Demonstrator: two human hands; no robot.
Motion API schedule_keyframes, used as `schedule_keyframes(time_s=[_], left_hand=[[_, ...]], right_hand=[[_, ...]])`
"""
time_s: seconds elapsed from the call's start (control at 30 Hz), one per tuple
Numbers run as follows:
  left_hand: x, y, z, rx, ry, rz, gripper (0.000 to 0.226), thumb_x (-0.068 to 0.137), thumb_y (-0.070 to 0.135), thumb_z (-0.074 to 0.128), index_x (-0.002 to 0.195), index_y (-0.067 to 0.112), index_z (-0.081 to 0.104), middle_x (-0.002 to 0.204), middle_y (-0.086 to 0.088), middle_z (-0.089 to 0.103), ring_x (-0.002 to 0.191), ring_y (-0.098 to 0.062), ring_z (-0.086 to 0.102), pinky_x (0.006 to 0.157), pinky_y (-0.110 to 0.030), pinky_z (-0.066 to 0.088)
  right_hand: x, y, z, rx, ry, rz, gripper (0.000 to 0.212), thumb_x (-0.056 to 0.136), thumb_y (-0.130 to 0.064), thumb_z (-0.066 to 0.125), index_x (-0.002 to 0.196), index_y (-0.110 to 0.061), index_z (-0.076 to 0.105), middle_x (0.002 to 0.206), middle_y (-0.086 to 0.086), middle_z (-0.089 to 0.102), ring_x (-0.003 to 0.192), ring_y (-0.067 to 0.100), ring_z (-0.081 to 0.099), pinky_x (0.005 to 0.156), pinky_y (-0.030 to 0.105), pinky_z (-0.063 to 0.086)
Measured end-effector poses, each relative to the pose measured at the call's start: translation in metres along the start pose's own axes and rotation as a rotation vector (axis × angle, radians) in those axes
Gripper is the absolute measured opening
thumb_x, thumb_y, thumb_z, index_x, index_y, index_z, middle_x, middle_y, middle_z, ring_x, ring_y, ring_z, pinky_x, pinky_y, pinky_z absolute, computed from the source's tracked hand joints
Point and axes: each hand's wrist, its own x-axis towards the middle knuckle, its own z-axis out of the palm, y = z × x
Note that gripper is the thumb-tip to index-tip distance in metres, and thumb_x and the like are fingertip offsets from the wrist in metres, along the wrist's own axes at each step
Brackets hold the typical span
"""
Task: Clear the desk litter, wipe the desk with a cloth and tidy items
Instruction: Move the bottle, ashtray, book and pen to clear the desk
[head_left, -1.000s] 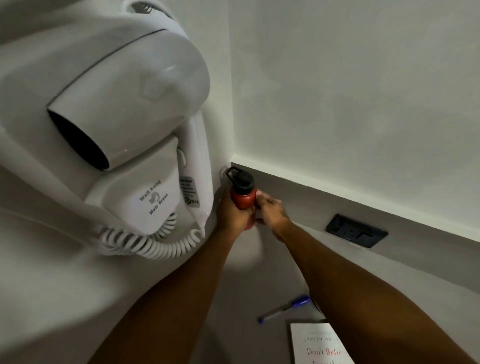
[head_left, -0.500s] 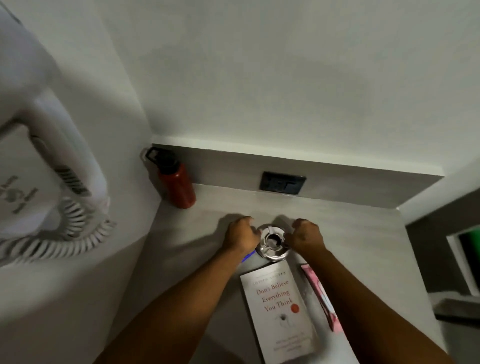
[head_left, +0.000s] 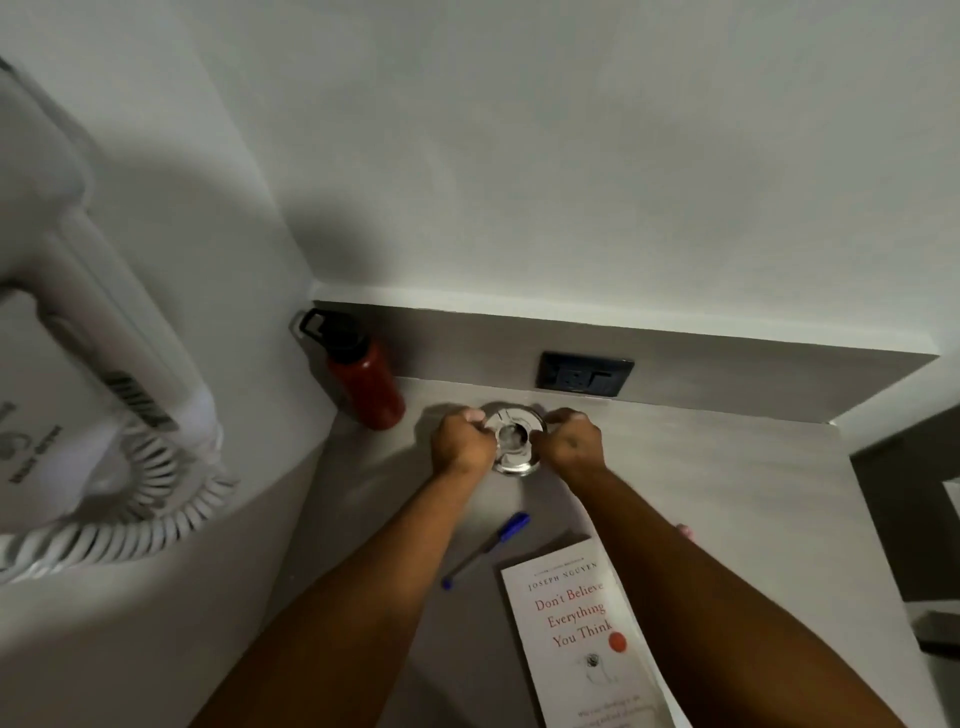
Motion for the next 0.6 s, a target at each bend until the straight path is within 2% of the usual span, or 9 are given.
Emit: schedule_keyframes(time_s=[0.1,0.2,0.43,0.53,0.6], left_hand=[[0.021,0.000,-0.028,-0.018,0.049,0.015,0.037,0.084,-0.002,0.066,0.120,0.004,0.067,0.122,-0.013,0.070,0.115,-0.027,0.065,0.106,-0.033,0.048],[0.029,-0.013,-0.044,-0.014,0.084,-0.020,0.044,0.084,0.000,0.069,0.127,0.005,0.064,0.126,-0.012,0.069,0.116,-0.026,0.065,0.102,-0.027,0.047],[0.038,-0.025,-0.049,-0.048,0.111,-0.055,0.042,0.087,-0.001,0.065,0.129,0.003,0.062,0.131,-0.015,0.065,0.122,-0.029,0.061,0.103,-0.025,0.042],[0.033,-0.028,-0.049,0.004,0.109,-0.047,0.041,0.088,0.003,0.063,0.130,0.006,0.062,0.132,-0.015,0.064,0.123,-0.029,0.059,0.104,-0.027,0.042],[0.025,-0.027,-0.051,0.060,0.137,0.005,0.036,0.088,0.003,0.062,0.124,0.005,0.065,0.124,-0.016,0.068,0.117,-0.032,0.061,0.100,-0.030,0.044]], right_hand=[[0.012,-0.032,0.027,0.155,0.012,-0.014,0.026,0.081,-0.005,0.073,0.105,-0.014,0.073,0.104,0.002,0.072,0.094,0.014,0.064,0.088,0.018,0.047],[0.015,-0.047,0.053,0.129,0.002,-0.037,0.026,0.081,-0.005,0.072,0.105,-0.015,0.076,0.108,0.004,0.075,0.105,0.018,0.067,0.092,0.018,0.046],[0.030,-0.054,0.077,0.083,0.005,-0.070,0.026,0.087,-0.007,0.070,0.110,-0.016,0.076,0.109,0.005,0.075,0.103,0.016,0.068,0.084,0.014,0.042],[0.028,-0.051,0.076,0.174,-0.022,-0.039,0.023,0.085,-0.006,0.073,0.107,-0.011,0.075,0.108,0.007,0.074,0.096,0.016,0.067,0.095,0.023,0.050],[0.023,-0.044,0.064,0.230,-0.021,-0.040,0.015,0.086,-0.011,0.073,0.100,-0.014,0.074,0.105,0.005,0.073,0.093,0.017,0.066,0.094,0.029,0.053]])
